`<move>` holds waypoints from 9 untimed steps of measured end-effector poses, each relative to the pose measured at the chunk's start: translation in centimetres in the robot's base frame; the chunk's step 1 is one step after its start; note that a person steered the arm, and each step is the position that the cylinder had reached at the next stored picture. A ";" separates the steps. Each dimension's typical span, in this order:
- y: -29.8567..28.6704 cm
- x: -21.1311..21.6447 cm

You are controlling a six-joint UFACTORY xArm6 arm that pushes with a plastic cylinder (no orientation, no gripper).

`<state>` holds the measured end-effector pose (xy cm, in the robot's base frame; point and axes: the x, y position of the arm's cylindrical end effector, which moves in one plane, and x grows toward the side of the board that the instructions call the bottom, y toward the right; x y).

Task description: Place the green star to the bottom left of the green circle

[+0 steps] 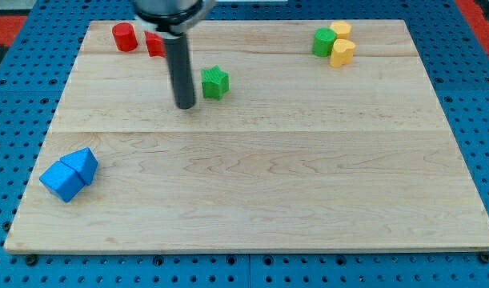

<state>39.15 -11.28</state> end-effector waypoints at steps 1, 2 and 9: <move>1.5 -2.4; 10.7 -2.9; 17.7 -7.9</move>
<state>31.22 6.46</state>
